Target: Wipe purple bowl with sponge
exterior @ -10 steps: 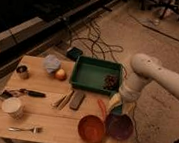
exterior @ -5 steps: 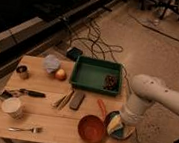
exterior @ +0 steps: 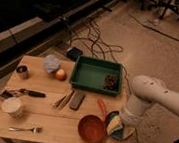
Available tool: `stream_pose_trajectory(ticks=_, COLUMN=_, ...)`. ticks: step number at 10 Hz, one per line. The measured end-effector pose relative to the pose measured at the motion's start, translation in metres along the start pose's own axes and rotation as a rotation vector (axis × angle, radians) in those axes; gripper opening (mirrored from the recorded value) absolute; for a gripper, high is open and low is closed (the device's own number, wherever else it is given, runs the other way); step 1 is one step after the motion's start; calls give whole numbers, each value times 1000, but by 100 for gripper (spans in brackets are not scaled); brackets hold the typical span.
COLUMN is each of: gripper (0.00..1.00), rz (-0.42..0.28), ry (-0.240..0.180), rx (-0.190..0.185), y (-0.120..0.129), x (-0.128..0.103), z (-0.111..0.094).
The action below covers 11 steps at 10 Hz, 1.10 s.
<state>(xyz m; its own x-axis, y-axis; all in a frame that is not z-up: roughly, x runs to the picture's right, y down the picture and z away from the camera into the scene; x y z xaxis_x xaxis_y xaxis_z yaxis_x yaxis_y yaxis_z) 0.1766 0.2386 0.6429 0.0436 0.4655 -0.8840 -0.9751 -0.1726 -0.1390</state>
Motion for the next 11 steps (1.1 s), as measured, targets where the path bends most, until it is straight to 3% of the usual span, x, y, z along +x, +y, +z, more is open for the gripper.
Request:
stream_pose_trajectory(ticks=3, gripper=0, rz=-8, ry=42, rx=5, y=4, x=5, z=17)
stream_pose_trajectory(ticks=6, gripper=0, rz=57, ry=64, rx=-31, y=-17, x=22, z=48)
stream_pose_trajectory(ticks=11, gripper=0, rz=121, ry=49, rx=-54, y=-40, x=20, z=43)
